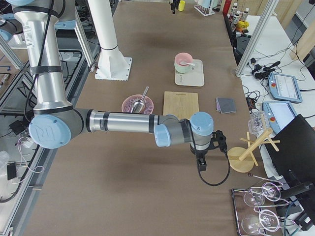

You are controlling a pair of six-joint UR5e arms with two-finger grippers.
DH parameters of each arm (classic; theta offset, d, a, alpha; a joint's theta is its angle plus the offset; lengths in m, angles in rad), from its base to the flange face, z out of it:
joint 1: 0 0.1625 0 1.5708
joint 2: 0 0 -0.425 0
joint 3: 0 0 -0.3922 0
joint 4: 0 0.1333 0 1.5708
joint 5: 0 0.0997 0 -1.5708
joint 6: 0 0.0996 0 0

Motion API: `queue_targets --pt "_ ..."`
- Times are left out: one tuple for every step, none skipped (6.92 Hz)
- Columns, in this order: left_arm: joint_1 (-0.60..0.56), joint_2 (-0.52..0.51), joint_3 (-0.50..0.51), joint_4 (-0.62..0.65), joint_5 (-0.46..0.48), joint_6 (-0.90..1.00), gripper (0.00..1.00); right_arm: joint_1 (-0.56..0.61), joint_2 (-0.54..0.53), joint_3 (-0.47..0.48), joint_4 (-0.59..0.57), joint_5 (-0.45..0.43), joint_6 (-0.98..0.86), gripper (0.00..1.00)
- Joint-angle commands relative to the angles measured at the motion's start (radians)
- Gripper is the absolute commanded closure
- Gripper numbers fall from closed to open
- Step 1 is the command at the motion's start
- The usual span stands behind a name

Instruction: Stack pink bowl on green and place spoon

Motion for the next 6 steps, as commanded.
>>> queue_targets --pt "-0.003 0.027 0.024 -0.054 0.001 0.003 0.02 0.010 -0.093 0.003 0.231 0.001 0.157 0.00" --pt "-0.002 0.028 0.027 -0.055 -0.007 0.005 0.02 0.010 -0.094 0.005 0.300 -0.002 0.164 0.00" --pt "-0.002 0.028 0.032 -0.054 -0.010 0.005 0.02 0.010 -0.107 0.003 0.319 0.001 0.165 0.00" --pt "-0.002 0.028 0.032 -0.054 -0.010 0.005 0.02 0.010 -0.107 0.006 0.328 0.001 0.164 0.00" --pt "-0.002 0.028 0.029 -0.055 -0.010 0.005 0.02 0.010 -0.111 0.003 0.336 0.002 0.164 0.00" --pt "-0.002 0.028 0.024 -0.055 -0.010 0.005 0.02 0.010 -0.117 0.003 0.342 0.001 0.159 0.00"
